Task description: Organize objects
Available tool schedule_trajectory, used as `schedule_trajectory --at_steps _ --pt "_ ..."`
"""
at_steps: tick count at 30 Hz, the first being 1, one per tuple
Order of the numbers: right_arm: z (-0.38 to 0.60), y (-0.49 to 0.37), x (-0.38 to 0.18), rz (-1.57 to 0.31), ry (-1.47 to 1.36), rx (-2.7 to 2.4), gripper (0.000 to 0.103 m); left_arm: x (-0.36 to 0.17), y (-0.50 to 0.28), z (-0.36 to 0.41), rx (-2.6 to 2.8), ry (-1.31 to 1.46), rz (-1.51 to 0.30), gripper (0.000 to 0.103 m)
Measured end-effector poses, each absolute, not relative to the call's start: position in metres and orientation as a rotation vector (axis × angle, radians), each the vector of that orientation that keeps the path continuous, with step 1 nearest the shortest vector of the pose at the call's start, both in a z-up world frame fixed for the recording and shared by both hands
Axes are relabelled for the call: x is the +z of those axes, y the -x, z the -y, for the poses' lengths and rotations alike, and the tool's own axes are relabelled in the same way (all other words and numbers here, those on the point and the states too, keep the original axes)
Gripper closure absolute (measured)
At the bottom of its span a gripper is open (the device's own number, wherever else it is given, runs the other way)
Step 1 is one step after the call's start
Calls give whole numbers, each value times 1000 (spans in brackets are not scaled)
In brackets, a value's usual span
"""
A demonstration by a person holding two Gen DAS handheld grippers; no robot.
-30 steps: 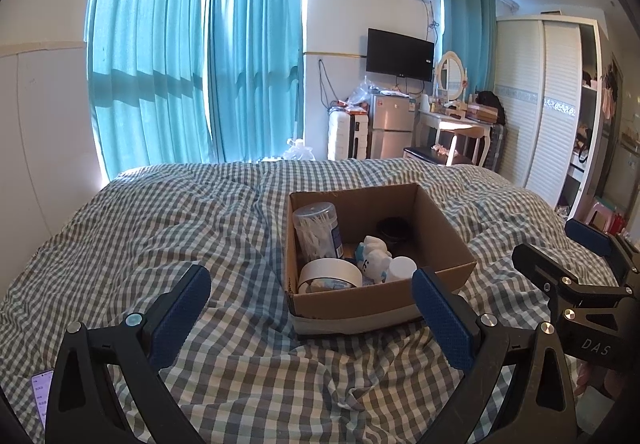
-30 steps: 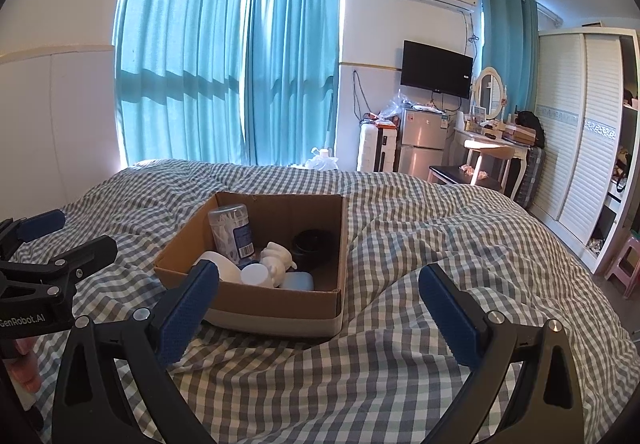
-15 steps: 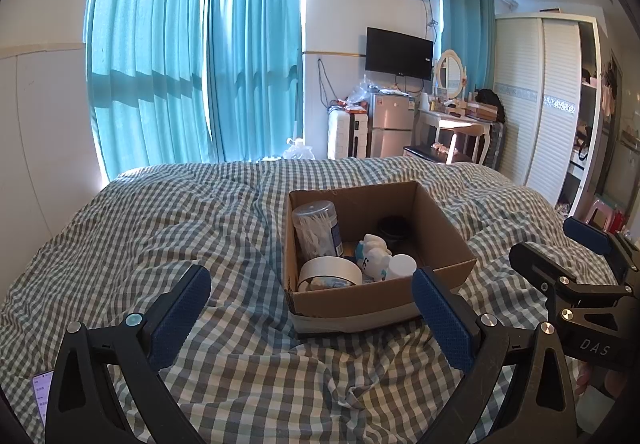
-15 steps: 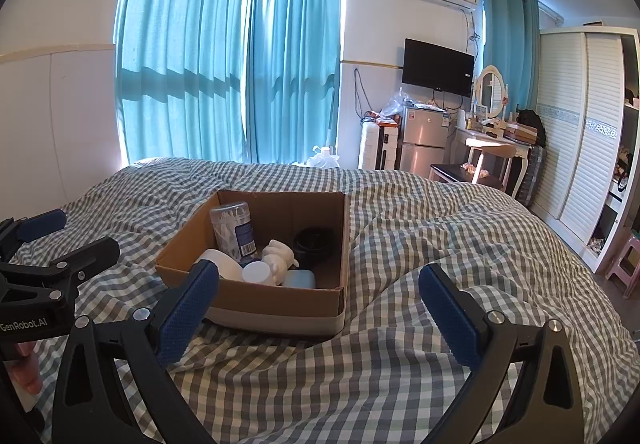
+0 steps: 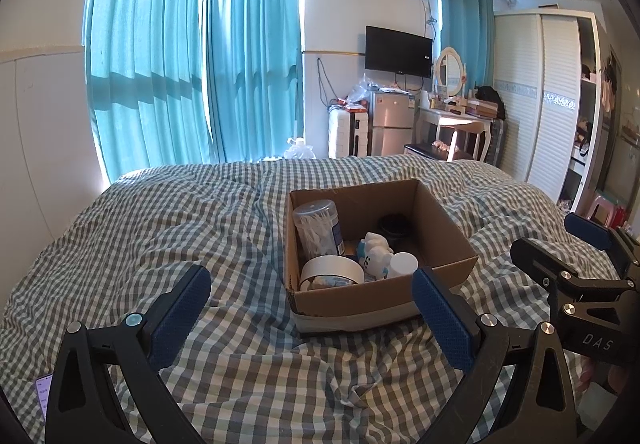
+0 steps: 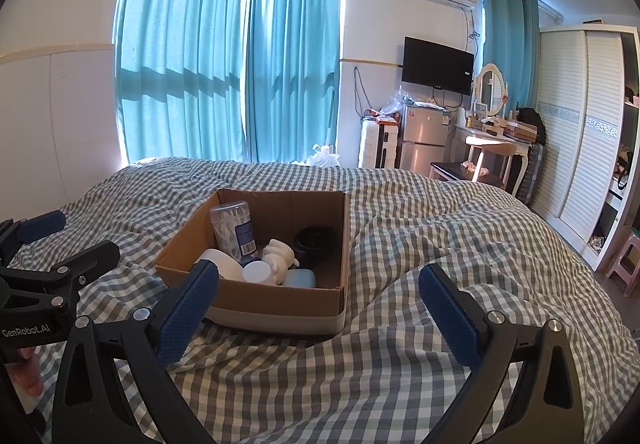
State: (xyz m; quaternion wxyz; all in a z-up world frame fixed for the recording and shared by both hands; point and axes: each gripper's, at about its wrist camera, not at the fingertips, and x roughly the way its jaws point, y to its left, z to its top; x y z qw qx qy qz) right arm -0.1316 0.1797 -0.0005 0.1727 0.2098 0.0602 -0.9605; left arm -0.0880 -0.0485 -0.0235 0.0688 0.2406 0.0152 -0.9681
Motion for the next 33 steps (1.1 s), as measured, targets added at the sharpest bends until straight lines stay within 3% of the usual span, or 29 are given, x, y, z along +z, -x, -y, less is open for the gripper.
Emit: schedule_trajectory --at_steps 33 --pt "-172 132 -7 -183 -622 -2720 2 -27 88 56 -2883 -724 16 0"
